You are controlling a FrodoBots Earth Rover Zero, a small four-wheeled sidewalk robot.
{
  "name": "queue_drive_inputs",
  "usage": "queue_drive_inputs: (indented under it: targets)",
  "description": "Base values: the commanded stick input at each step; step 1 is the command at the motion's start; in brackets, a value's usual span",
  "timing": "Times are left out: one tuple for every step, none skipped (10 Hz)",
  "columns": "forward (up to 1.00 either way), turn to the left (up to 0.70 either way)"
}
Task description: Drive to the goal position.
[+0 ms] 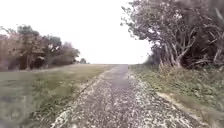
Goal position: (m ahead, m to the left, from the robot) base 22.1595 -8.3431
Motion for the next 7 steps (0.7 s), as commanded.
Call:
queue_drive_inputs:
  targets:
    - [1.0, 0.0]
    - [1.0, 0.0]
    - [1.0, 0.0]
    - [1.0, 0.0]
    - [1.0, -0.32]
    - [1.0, -0.37]
    - [1.0, -0.36]
